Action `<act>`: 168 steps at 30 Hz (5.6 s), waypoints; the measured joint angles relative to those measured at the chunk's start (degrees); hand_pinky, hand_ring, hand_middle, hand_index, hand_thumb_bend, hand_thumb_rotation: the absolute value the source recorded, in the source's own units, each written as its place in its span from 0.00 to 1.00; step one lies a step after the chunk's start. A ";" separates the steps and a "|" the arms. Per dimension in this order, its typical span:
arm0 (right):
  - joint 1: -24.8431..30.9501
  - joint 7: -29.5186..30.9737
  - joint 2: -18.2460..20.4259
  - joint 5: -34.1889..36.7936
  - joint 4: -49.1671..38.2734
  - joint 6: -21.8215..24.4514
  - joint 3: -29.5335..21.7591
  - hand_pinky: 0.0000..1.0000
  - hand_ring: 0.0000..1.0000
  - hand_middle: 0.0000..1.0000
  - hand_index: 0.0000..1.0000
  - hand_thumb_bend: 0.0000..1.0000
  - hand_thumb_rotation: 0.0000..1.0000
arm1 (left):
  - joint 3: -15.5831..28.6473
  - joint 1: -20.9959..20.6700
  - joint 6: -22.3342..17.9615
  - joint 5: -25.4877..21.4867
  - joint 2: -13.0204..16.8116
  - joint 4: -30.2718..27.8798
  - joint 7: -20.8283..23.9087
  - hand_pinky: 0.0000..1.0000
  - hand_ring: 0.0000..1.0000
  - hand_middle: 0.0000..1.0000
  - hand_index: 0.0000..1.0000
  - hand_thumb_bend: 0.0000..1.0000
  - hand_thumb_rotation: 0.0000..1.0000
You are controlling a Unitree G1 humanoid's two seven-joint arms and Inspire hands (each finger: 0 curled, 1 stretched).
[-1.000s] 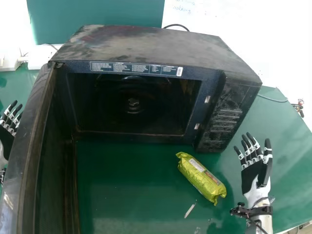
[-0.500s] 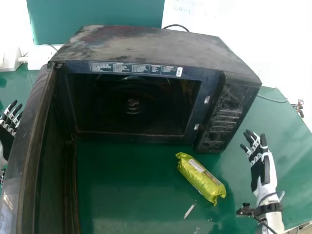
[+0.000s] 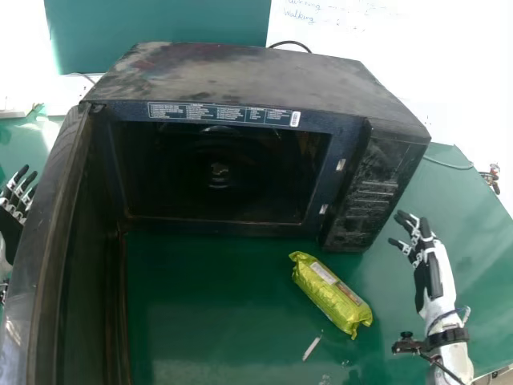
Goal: Put biscuit inside oven
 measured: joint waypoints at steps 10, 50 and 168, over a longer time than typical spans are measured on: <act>0.05 1.61 -2.02 -2.42 -2.11 0.87 2.17 0.90 0.92 0.88 0.84 0.96 0.53 | -0.26 0.51 -0.33 0.07 -0.50 -0.19 0.24 1.00 1.00 1.00 1.00 0.98 1.00; 2.24 4.49 -10.61 -15.65 -1.74 -3.08 6.41 0.73 0.88 0.89 0.84 0.98 0.50 | -0.98 0.80 -1.71 0.08 -0.71 -0.31 0.16 1.00 1.00 1.00 1.00 0.99 1.00; -4.18 19.12 -28.91 -47.92 -12.28 3.53 18.83 0.75 0.82 0.87 0.88 1.00 0.63 | -4.37 6.24 -2.71 2.33 -5.90 -12.78 5.40 1.00 1.00 1.00 1.00 0.98 0.99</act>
